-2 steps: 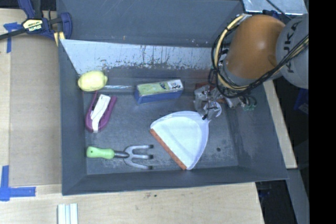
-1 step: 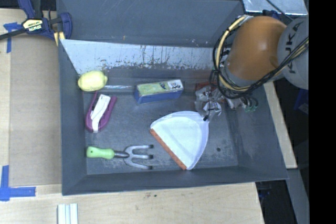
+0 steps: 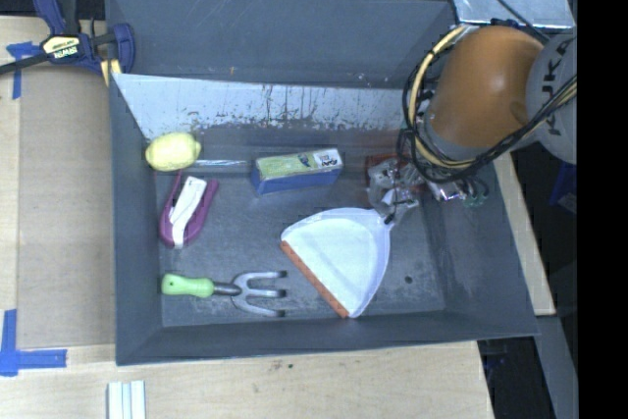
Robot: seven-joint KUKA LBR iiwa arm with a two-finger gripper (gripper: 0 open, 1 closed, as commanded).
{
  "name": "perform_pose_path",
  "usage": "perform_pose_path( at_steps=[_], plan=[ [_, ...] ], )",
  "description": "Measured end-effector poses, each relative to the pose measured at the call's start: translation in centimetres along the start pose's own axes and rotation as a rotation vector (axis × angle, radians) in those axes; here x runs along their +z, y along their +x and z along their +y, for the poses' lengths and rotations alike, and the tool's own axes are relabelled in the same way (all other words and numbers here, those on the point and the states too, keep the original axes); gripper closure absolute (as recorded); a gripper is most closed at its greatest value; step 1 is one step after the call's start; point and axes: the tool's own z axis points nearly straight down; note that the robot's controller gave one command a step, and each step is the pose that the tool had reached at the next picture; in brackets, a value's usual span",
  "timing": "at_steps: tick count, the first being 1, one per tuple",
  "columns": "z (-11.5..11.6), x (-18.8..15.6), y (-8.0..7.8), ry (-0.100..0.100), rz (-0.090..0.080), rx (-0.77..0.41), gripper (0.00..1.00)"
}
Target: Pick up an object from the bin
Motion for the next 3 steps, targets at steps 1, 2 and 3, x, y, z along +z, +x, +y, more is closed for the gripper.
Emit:
perform_pose_path(
  at_steps=[1,2,3],
  plan=[
    [0.2,-9.1,-0.3,-0.001,0.004,0.001,1.00],
    [-0.8,-13.4,-1.0,-0.002,0.005,0.018,1.00],
    [2.0,-6.4,-1.9,-0.001,-0.001,0.013,0.00]
  ],
)
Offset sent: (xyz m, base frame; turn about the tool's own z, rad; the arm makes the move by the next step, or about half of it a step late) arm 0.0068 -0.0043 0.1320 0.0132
